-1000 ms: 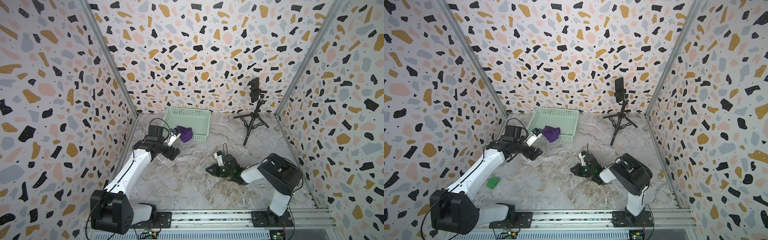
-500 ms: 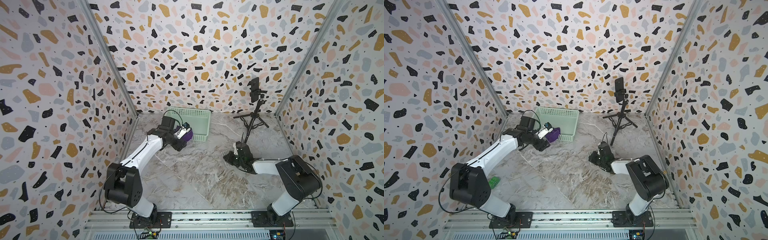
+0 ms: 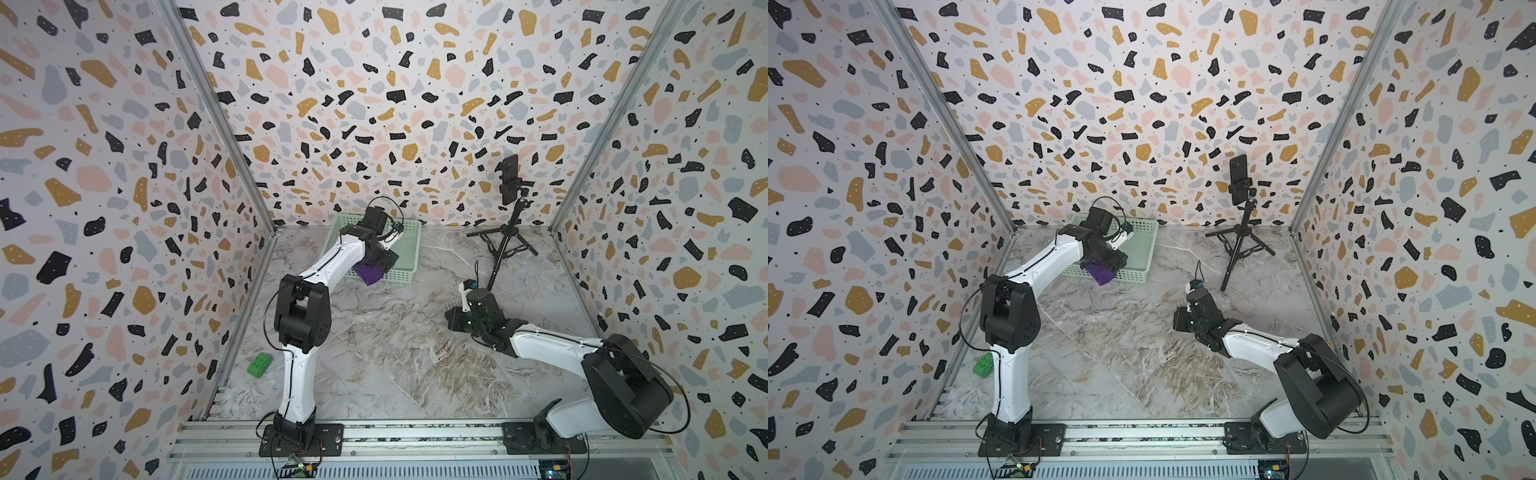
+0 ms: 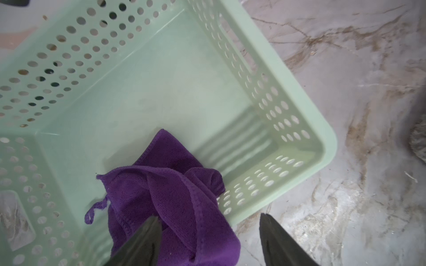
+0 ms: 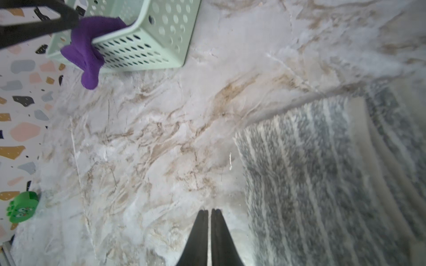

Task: Fold the square dishcloth
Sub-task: Pick up the cleaning item from the bin.

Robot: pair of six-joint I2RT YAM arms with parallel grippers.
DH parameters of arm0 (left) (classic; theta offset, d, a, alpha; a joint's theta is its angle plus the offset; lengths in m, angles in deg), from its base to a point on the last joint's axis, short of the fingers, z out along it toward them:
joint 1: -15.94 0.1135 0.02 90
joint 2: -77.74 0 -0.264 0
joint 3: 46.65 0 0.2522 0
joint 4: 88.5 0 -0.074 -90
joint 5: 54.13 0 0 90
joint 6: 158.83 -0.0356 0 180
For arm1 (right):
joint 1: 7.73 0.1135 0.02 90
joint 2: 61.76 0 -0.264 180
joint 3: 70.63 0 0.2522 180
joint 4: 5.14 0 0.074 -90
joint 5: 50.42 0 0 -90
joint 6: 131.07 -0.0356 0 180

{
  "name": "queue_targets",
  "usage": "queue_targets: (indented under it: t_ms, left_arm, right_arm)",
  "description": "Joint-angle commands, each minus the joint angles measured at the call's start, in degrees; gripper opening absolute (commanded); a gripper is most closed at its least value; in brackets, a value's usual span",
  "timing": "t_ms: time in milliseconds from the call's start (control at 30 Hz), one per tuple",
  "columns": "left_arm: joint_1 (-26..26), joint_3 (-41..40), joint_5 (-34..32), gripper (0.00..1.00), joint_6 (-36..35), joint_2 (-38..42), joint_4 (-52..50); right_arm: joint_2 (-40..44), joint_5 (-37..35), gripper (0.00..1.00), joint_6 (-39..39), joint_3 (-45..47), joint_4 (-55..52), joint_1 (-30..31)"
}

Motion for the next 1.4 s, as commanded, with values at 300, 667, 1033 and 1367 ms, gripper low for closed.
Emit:
queue_targets:
  t_ms: [300, 667, 1033, 1367]
  left_arm:
    - [0.4, 3.4, -3.5, 0.23, 4.4, -3.9, -2.2]
    - [0.3, -2.2, -6.1, 0.0, 1.1, 7.9, 3.7]
    - [0.2, -14.6, 6.2, 0.0, -9.0, 35.4, -3.1]
    - [-3.2, -42.7, 20.7, 0.0, -24.3, 57.5, -7.3]
  right_arm:
    - [6.4, -3.7, 0.0, 3.6, 0.4, 0.8, 2.7]
    - [7.6, -3.2, 0.0, 4.4, 1.2, 2.2, 3.2]
    - [9.5, -3.7, 0.0, 7.3, 2.7, 6.1, 4.8]
    - [10.6, -6.0, 0.47, 21.1, 3.3, 12.4, 14.0]
